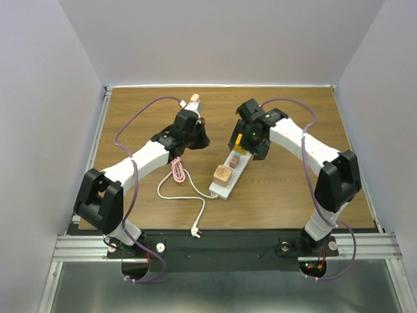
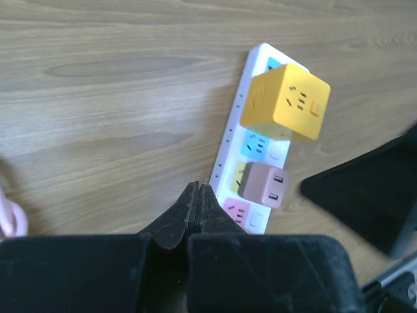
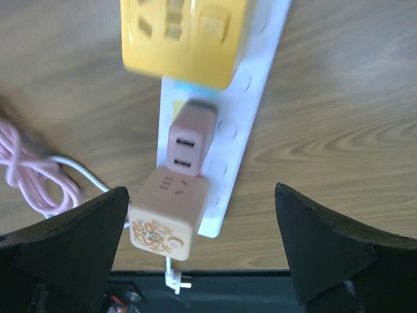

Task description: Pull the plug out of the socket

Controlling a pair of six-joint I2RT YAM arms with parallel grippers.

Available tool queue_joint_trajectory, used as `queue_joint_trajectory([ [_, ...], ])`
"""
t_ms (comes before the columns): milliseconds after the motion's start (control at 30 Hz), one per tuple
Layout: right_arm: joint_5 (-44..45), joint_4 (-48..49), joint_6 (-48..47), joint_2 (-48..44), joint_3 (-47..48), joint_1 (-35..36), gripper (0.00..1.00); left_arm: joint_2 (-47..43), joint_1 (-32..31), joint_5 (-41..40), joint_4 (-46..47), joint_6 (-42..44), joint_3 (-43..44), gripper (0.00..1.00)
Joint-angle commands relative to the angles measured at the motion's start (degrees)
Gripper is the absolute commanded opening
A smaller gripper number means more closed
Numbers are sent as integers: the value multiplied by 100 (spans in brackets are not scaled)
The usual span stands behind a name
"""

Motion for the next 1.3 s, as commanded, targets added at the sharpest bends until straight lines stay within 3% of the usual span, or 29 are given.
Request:
queue_joint_trajectory([
  [0,-68,343,662,172,-141,458,97,-508,-21,710,303,271,-351,0],
  [300,328,378,1006,769,165,547,91,-1132,-276,2098,776,605,-913,0],
  [500,276,387,1015,1139,307,547,78,-1133,-329,3161,1621,456,-1599,0],
  [700,434,387,1041,1236,272,538,52,-861,-329,3586,2192,447,-2004,0],
  [800,416,387,1024,1253,281,547,18,-545,-329,3673,2368,500,-1978,0],
  [833,399,387,1024,1253,298,538,0,-387,-329,3665,2377,508,-1934,0],
  [1267,48,378,787,753,465,547,0,1054,-373,3164,2474,570,-1863,0],
])
